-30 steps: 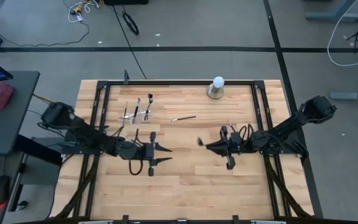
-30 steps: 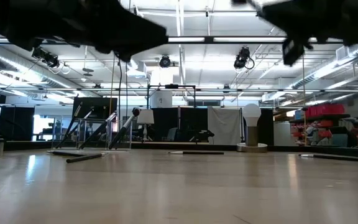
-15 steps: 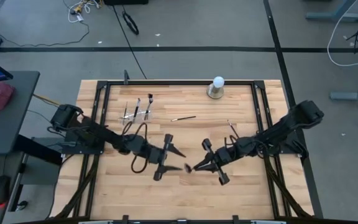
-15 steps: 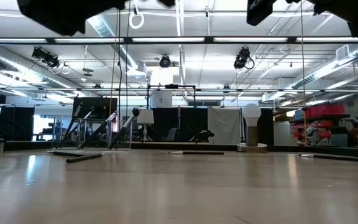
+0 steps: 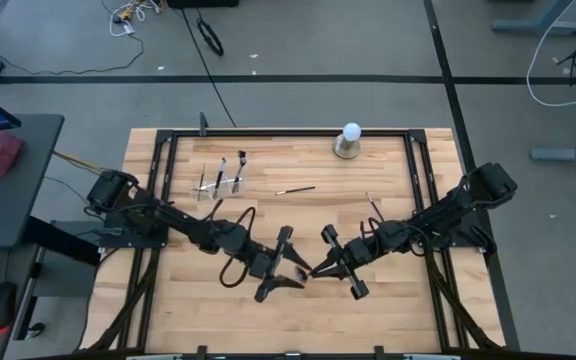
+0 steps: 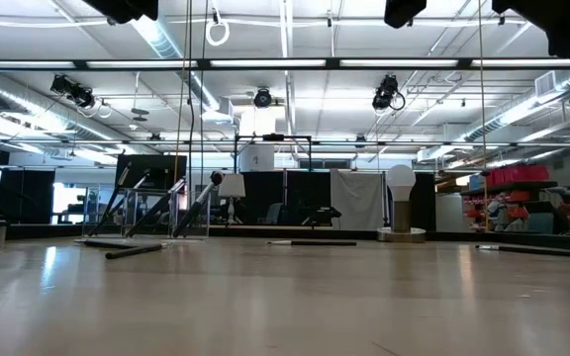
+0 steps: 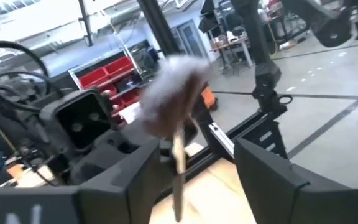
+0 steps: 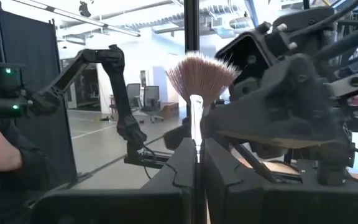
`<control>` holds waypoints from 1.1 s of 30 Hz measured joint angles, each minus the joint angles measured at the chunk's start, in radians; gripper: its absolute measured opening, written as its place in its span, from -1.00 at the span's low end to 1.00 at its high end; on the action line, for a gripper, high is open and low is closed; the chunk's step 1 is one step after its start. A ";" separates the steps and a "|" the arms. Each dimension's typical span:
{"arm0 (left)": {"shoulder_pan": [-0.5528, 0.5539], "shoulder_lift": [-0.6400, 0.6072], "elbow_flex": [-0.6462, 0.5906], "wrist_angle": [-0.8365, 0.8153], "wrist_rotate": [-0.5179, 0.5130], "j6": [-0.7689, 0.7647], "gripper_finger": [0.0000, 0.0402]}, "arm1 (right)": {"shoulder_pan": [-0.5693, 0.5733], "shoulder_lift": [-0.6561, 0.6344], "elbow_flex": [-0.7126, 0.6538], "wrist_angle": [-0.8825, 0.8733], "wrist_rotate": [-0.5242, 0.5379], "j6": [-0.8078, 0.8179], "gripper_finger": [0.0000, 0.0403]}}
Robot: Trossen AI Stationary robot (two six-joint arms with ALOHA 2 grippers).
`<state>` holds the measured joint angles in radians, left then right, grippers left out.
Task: Put items in baskets/containers
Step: Put the black highlighter brush into the right section of the transparent organizer
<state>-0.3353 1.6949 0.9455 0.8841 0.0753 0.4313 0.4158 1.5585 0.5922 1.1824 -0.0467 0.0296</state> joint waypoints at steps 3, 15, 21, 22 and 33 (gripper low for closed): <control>0.000 0.016 0.023 0.000 0.002 0.000 -0.08 | 0.000 0.000 -0.001 -0.001 0.000 0.000 -0.95; 0.003 0.023 0.038 0.021 0.024 -0.001 -0.71 | 0.000 0.000 -0.001 -0.018 0.002 0.006 -0.93; -0.004 0.017 0.037 -0.010 0.001 -0.045 -0.91 | 0.001 -0.008 -0.001 -0.081 0.034 0.028 -0.72; -0.008 0.009 0.037 -0.032 -0.027 -0.064 -0.90 | 0.001 -0.019 -0.001 -0.119 0.056 0.038 -0.67; -0.082 -0.301 0.038 -0.743 -0.716 -0.230 -0.89 | 0.000 -0.161 -0.003 -0.574 0.389 0.172 -0.41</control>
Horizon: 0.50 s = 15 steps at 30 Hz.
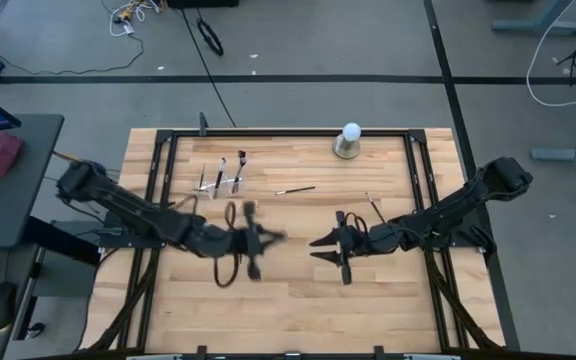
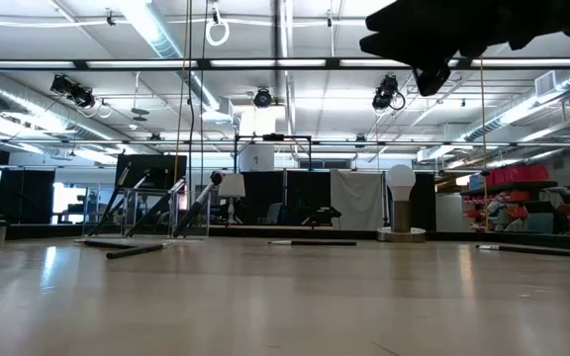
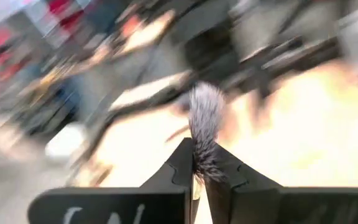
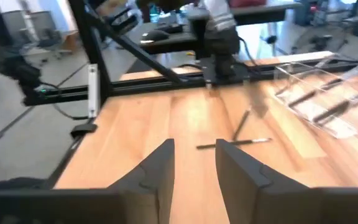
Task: Put items in baskets/containers
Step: Put the black highlighter brush into the right section of the transparent organizer
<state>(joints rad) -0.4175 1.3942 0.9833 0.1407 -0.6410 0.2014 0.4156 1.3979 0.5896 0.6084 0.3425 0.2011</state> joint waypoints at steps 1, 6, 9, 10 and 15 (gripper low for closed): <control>0.012 -0.032 0.000 -0.081 -0.053 -0.043 -0.89 | 0.000 0.000 0.000 0.002 0.006 0.000 -0.41; 0.151 -0.173 0.000 -0.472 -0.111 -0.278 -0.90 | 0.000 0.008 0.000 0.002 0.009 0.000 -0.42; 0.282 -0.218 0.000 -0.632 -0.076 -0.331 -0.90 | 0.000 0.008 0.000 0.002 0.009 0.000 -0.44; 0.329 -0.222 0.000 -0.654 -0.067 -0.334 -0.89 | 0.000 0.008 0.000 0.003 0.009 0.000 -0.45; 0.536 -0.225 -0.022 -0.641 0.038 -0.262 -0.89 | 0.000 0.008 0.000 0.003 0.009 0.000 -0.48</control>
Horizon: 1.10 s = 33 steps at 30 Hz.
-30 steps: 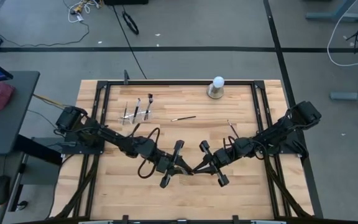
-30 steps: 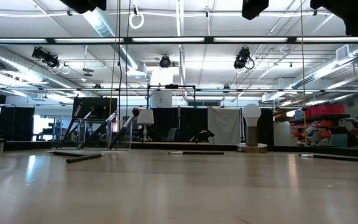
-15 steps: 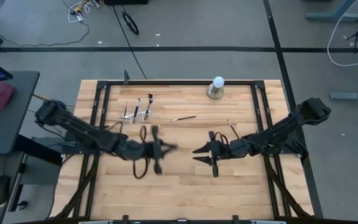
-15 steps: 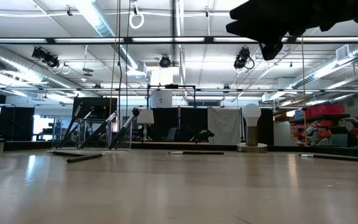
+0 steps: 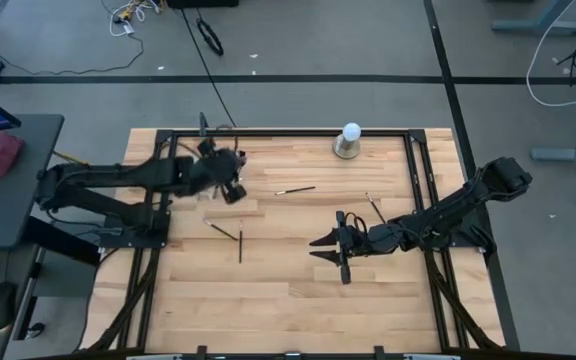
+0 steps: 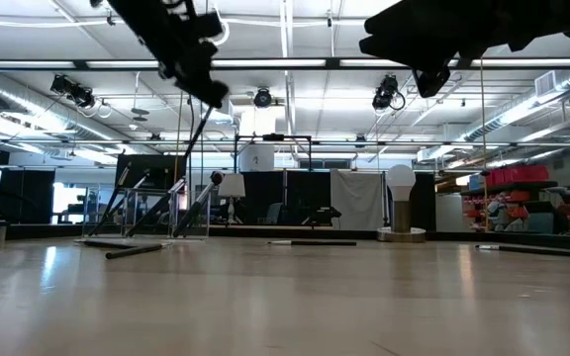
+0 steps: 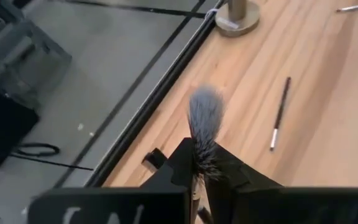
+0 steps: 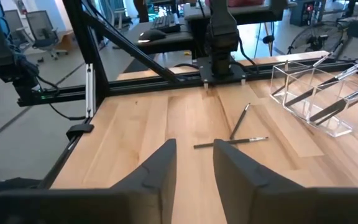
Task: Put items in baskets/containers
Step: Put the black highlighter brush into the right section of the transparent organizer
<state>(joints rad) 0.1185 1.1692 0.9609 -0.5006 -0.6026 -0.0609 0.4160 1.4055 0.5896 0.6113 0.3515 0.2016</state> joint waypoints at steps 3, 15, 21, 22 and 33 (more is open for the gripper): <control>0.110 0.001 -0.051 0.106 0.120 0.042 -0.89 | 0.000 0.000 0.000 0.000 0.000 0.000 -0.49; 0.324 0.001 -0.241 0.278 0.361 -0.105 -0.85 | 0.011 0.000 0.000 0.000 -0.001 -0.004 -0.49; 0.351 0.001 -0.324 0.372 0.411 -0.182 -0.84 | 0.011 0.000 0.000 0.002 -0.001 -0.004 -0.49; 0.355 0.001 -0.331 0.374 0.411 -0.190 -0.85 | 0.011 0.000 0.000 0.002 -0.001 -0.004 -0.49; 0.363 0.002 -0.364 0.399 0.405 -0.191 -0.73 | 0.011 0.000 0.000 0.002 -0.001 -0.004 -0.49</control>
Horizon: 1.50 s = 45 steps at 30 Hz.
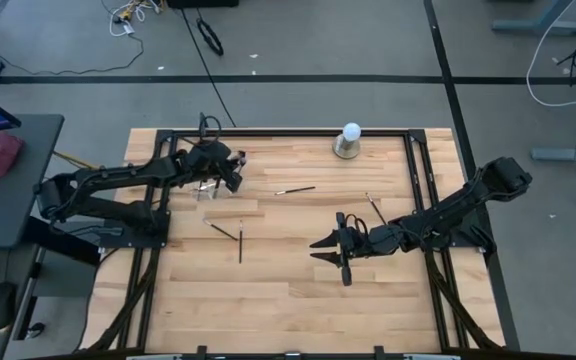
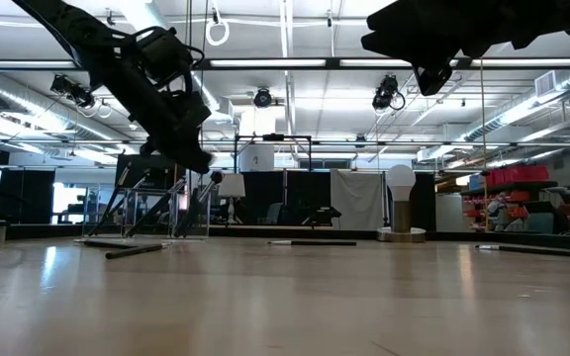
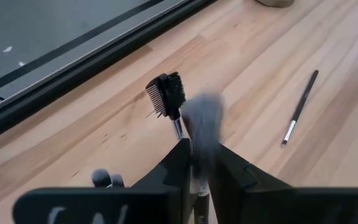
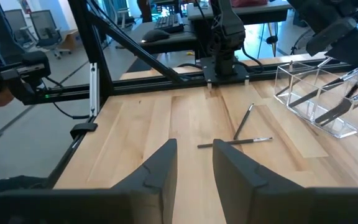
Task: Put items in baskets/containers
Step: Put the black highlighter brush into the right section of the transparent organizer, then put the black eyeshadow brush into the middle section of the transparent organizer
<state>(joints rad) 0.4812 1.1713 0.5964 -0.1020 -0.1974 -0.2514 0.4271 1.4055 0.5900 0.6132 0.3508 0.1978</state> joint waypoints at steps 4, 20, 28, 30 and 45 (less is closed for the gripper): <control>0.000 0.000 0.000 0.001 -0.010 0.000 -0.66 | 0.000 0.000 0.000 0.000 0.000 0.000 -0.49; -0.023 -0.027 0.133 -0.039 0.123 0.064 -0.48 | -0.024 -0.004 0.002 -0.295 0.082 0.127 -0.49; -0.278 -0.038 0.161 0.014 0.153 0.107 -0.60 | -0.051 -0.117 0.002 -0.755 0.206 0.443 -0.48; -0.353 -0.022 0.156 0.044 0.107 0.109 -0.63 | -0.056 -0.162 0.002 -0.882 0.229 0.499 -0.44; -0.664 0.175 0.148 0.293 -0.114 0.106 -0.67 | -0.075 -0.263 -0.148 -1.310 0.342 1.021 -0.14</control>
<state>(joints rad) -0.1832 1.3463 0.7441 0.1909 -0.3110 -0.1453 0.3524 1.1423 0.4422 -0.6968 0.6929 1.2192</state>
